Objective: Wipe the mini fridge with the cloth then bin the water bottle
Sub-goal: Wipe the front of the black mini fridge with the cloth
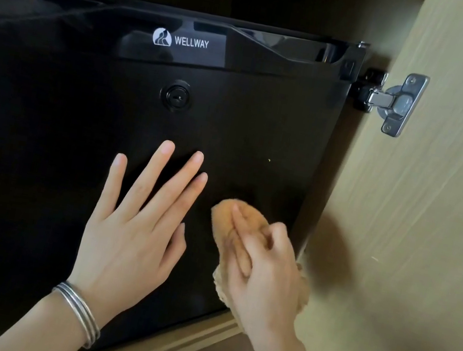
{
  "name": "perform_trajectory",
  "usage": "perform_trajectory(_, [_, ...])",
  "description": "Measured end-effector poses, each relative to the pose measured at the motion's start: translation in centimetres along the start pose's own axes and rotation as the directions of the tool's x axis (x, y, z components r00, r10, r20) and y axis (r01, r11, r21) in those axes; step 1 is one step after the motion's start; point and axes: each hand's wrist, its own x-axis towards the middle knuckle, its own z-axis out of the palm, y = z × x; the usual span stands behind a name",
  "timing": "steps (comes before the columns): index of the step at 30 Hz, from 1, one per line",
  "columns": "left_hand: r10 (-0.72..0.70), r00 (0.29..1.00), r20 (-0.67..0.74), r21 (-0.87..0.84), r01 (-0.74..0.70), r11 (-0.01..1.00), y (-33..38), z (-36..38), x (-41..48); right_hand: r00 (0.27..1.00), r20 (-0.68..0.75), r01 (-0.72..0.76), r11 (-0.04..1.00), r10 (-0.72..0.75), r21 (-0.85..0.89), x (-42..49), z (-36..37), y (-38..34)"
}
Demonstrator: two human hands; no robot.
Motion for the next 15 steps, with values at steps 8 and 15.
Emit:
perform_trajectory(8, [0.000, 1.000, -0.002, 0.002, 0.000, 1.000, 0.0, 0.1, -0.1, 0.953, -0.273, -0.076, 0.975, 0.132, 0.208, 1.5, -1.9, -1.1])
perform_trajectory(15, [-0.009, 0.999, -0.053, -0.026, 0.008, 1.000, 0.8, -0.4, 1.6, 0.956, -0.286, 0.090, 0.993, -0.065, 0.075, 7.0, -3.2, -3.1])
